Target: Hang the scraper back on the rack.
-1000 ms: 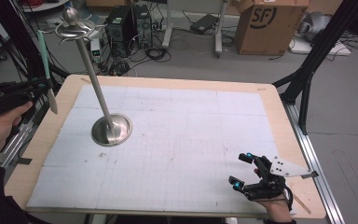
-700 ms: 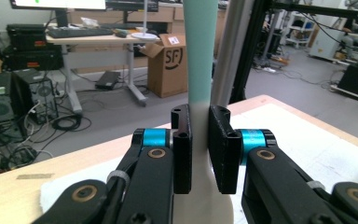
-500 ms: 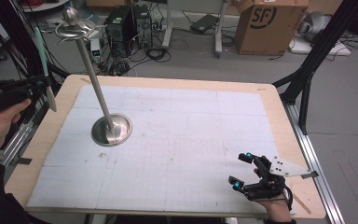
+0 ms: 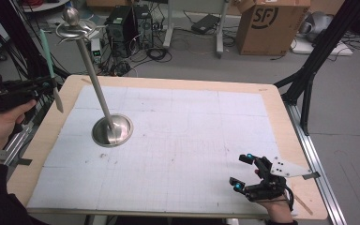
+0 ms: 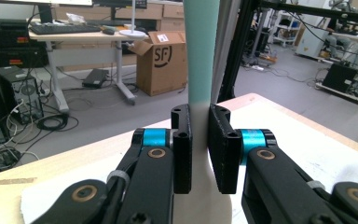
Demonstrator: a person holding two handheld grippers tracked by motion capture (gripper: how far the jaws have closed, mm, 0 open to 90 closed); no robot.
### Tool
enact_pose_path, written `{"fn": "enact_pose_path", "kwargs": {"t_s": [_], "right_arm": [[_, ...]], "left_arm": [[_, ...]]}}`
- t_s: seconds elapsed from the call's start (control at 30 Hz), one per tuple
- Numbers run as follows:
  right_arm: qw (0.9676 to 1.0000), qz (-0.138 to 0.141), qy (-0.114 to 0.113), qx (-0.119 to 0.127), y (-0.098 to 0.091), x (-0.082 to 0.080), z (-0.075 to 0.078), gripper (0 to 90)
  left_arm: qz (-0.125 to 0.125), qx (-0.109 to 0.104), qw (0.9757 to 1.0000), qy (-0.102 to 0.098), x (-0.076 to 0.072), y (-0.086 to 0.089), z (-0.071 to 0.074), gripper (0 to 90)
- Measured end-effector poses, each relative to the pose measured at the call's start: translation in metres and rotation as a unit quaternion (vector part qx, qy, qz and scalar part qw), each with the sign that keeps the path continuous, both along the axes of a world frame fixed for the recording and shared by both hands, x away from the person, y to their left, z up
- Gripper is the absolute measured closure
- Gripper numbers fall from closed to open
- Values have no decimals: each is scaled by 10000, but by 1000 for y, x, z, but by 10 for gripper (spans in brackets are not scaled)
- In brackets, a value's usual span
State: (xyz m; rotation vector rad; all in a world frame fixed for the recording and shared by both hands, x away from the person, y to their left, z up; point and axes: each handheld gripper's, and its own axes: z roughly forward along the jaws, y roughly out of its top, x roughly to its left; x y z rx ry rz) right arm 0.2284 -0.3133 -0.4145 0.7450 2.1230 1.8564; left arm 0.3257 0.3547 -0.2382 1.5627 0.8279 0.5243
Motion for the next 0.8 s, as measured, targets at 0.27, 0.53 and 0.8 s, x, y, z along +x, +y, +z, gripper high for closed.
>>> {"fn": "enact_pose_path", "kwargs": {"t_s": [0.27,0.53,0.8], "right_arm": [[10000,7,-3,-8,0,0,0,88],[10000,6,19,-28,0,1,-1,88],[9999,16,8,-132,3,1,-3,87]], "left_arm": [[102,-33,9999,10,3,4,0,802],[-46,-66,10000,39,6,4,0,803],[-66,-29,9999,80,12,4,0,802]]}}
